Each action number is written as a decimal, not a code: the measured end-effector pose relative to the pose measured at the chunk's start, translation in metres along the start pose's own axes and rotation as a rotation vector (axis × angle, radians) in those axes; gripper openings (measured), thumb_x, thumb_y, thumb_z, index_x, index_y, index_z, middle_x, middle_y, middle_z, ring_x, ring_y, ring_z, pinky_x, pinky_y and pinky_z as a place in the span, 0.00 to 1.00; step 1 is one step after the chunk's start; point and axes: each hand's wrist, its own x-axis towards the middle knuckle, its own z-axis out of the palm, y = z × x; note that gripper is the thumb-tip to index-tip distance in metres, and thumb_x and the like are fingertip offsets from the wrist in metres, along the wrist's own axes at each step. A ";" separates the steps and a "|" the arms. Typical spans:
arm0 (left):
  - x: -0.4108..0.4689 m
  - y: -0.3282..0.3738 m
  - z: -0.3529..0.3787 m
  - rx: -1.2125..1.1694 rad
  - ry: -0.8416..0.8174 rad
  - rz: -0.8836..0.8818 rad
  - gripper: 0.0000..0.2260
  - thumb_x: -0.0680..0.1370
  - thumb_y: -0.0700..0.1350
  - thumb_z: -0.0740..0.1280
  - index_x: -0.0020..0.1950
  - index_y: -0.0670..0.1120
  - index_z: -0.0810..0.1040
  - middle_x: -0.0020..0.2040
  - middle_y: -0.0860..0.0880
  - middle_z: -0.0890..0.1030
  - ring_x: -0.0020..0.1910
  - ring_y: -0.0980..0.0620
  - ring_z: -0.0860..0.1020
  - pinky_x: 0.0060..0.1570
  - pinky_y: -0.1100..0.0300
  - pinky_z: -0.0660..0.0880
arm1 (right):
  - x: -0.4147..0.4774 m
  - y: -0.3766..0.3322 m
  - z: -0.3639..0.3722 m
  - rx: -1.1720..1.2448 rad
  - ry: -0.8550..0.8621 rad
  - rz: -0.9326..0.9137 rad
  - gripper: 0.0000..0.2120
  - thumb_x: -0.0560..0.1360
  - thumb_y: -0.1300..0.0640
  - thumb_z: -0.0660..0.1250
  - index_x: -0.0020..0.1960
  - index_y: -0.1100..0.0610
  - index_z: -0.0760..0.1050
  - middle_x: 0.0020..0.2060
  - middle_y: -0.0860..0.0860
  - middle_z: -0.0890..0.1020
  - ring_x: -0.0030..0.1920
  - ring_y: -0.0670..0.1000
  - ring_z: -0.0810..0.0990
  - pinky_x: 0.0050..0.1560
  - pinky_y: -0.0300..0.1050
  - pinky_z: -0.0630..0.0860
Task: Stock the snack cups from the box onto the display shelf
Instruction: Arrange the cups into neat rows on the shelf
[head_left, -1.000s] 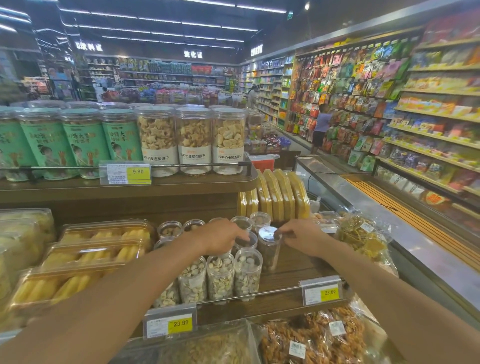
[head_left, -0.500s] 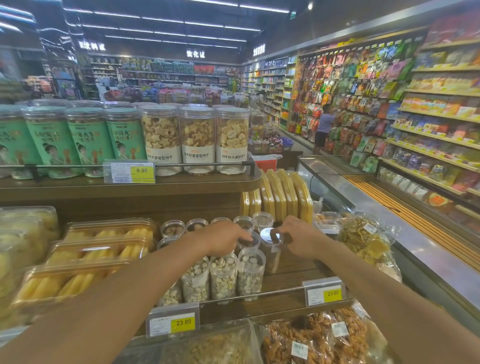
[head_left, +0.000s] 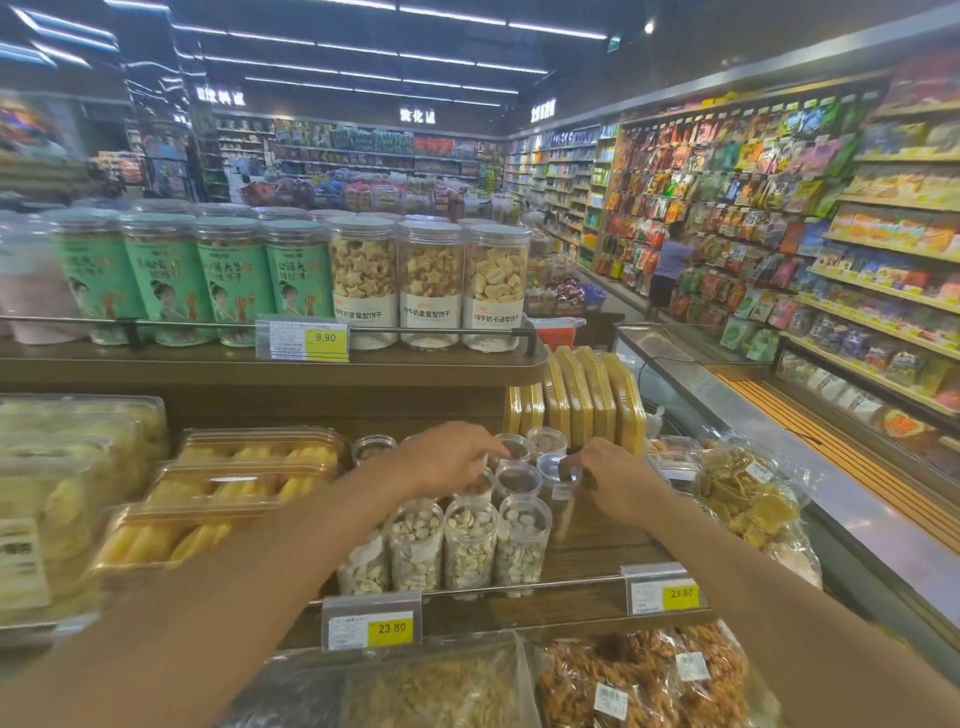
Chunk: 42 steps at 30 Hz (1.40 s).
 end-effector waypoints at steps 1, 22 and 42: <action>-0.009 -0.006 -0.009 0.013 0.016 -0.017 0.16 0.84 0.42 0.63 0.68 0.56 0.80 0.66 0.56 0.78 0.64 0.57 0.75 0.65 0.57 0.70 | -0.002 -0.003 -0.002 -0.017 0.018 -0.005 0.19 0.78 0.56 0.69 0.68 0.50 0.76 0.62 0.50 0.76 0.62 0.53 0.77 0.63 0.50 0.77; -0.141 -0.071 -0.015 0.405 -0.066 -0.111 0.24 0.76 0.65 0.71 0.70 0.62 0.76 0.65 0.62 0.78 0.65 0.57 0.73 0.64 0.52 0.71 | -0.012 -0.150 0.045 -0.053 0.070 -0.423 0.18 0.80 0.44 0.64 0.65 0.51 0.80 0.65 0.46 0.79 0.70 0.51 0.70 0.75 0.52 0.61; -0.099 -0.010 0.014 0.325 0.107 0.042 0.21 0.82 0.61 0.63 0.75 0.61 0.71 0.74 0.58 0.73 0.73 0.54 0.68 0.74 0.47 0.63 | -0.035 -0.063 -0.004 0.402 0.168 -0.033 0.09 0.81 0.55 0.67 0.58 0.49 0.83 0.54 0.42 0.84 0.52 0.37 0.79 0.57 0.36 0.76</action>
